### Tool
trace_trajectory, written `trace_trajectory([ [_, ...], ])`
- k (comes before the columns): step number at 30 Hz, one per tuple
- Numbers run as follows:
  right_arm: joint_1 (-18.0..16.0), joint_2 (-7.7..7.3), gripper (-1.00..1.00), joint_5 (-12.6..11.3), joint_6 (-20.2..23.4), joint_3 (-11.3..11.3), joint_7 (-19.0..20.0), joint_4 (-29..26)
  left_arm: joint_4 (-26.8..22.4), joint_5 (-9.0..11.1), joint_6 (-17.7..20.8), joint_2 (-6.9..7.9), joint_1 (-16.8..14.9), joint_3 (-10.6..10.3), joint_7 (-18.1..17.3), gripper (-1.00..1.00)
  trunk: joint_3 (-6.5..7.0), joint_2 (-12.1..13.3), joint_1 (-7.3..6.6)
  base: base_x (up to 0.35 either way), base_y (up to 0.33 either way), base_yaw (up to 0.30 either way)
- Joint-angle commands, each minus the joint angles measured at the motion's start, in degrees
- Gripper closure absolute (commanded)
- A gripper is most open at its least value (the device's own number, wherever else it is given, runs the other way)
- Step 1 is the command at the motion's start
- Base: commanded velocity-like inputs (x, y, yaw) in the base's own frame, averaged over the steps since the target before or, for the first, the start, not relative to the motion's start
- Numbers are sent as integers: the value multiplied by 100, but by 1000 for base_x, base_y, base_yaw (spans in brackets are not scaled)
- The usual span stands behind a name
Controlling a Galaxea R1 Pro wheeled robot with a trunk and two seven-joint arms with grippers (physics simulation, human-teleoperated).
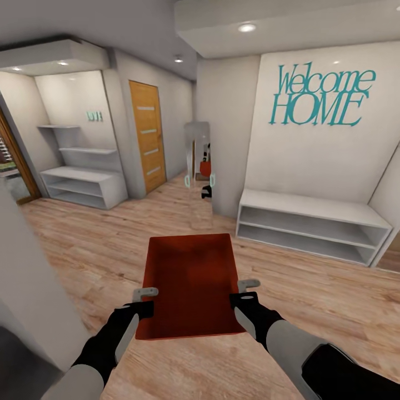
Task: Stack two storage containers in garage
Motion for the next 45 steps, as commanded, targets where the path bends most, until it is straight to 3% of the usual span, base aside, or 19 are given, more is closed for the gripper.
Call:
trace_trajectory([
  [1, -1, -5, 100, -229, 28, 186, 73, -2, -19, -197, -77, 29, -7, -1, 102, 100, -14, -13, 7, 322, 0, 0],
  [34, -3, -6, 100, -238, 20, 178, 69, -2, -19, -199, -85, 29, -7, -1, 102, 100, -14, -13, 7, 322, 0, 1],
  [45, 0, -5, 100, -238, 20, 178, 69, -2, -19, -197, -85, 29, -7, -1, 102, 100, -14, -13, 7, 322, 0, 216],
])
